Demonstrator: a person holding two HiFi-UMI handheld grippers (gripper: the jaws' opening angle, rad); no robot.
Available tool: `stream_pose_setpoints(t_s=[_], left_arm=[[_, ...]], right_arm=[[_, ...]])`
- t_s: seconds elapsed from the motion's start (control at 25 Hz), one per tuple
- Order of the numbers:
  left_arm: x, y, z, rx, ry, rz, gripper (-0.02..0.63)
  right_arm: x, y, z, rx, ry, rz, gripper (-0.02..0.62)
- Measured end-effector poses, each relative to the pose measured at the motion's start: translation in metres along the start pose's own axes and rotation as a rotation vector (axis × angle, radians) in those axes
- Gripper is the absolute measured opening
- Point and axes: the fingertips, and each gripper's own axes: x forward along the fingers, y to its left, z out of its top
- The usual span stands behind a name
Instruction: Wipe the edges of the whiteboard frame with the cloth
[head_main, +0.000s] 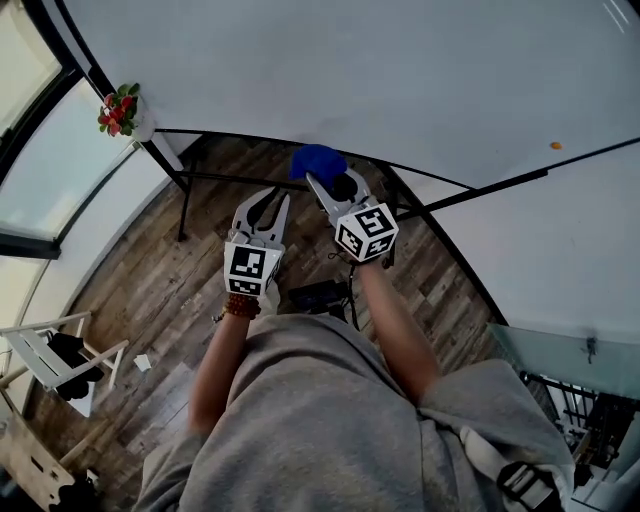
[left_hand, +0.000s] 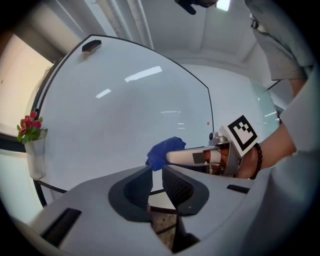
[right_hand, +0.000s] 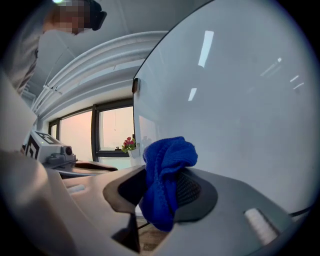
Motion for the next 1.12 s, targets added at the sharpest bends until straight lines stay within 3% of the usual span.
stream_pose_setpoints(t_s=[0.48, 0.8, 1.12], left_arm=[[-0.108, -0.186, -0.021, 0.080, -0.040, -0.037, 0.066], [-0.111, -0.288, -0.013, 0.133, -0.080, -0.199, 0.066], [-0.101, -0.375, -0.014, 0.203, -0.118, -0.321, 0.064]], right_arm=[[-0.246, 0.056, -0.070, 0.041, -0.012, -0.264, 0.161], [-0.358, 0.057, -0.080, 0.046, -0.047, -0.428, 0.161], [-0.448, 0.039, -0.065, -0.041, -0.120, -0.620, 0.161]])
